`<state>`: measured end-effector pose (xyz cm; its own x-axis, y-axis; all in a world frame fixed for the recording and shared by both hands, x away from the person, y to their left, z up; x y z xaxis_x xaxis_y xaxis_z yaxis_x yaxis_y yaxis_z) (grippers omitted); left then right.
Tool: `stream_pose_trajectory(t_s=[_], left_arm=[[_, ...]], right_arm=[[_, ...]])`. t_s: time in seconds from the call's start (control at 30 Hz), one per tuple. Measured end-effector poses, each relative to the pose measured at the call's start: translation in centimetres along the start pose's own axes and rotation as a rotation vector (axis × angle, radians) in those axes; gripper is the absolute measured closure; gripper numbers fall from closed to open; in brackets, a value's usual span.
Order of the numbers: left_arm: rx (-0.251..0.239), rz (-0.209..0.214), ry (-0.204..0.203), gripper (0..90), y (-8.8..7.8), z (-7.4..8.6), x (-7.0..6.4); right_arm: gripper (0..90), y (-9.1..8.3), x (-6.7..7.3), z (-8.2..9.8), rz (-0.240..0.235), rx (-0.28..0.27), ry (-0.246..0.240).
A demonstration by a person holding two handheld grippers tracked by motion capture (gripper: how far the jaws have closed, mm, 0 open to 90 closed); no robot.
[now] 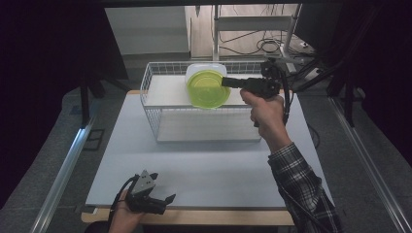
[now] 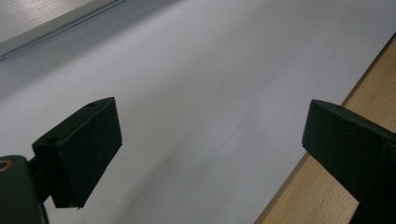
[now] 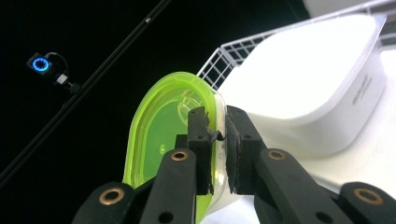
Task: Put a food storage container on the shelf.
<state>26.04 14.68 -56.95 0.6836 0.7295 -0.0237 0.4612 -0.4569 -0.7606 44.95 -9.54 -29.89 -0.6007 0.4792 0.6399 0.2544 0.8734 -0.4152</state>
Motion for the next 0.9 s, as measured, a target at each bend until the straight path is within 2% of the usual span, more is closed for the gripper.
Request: stream_pose_trajectory(t_s=[0.23, 0.37, 0.5, 0.67, 0.9], left_arm=[[-0.001, 0.003, -0.003, 4.6, 0.0, 0.0, 0.0], [0.000, 0.005, 0.000, 4.6, 0.0, 0.0, -0.1], [0.001, 0.007, 0.003, 4.6, 0.1, 0.0, -0.1], [0.002, 0.010, 0.007, 4.7, 0.1, 0.0, -0.2], [0.007, 0.011, 0.013, 4.7, 0.1, 0.0, -0.3]], right_arm=[[81.6, 0.0, 0.2, -2.5, 0.035, -0.044, 0.012], [81.6, 0.1, 0.2, -3.3, 0.052, -0.056, 0.013], [81.5, 0.4, 0.0, -4.6, 0.088, -0.077, 0.017], [81.5, 0.6, -0.4, -5.3, 0.116, -0.087, 0.017], [81.5, 1.4, -1.4, -6.2, 0.146, -0.104, 0.045]])
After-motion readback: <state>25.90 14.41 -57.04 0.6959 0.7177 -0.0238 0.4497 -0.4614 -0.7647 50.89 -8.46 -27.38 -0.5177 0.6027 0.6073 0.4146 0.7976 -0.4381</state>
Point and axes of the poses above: each handheld gripper's, and its own axes: y roughly forward along the jaws, z roughly out of its underside, x roughly to its left, the point moved 7 cm from there along y, roughly forward along the jaws, and after that the axes turned 12 degrees about x, right-handed, at the moved point
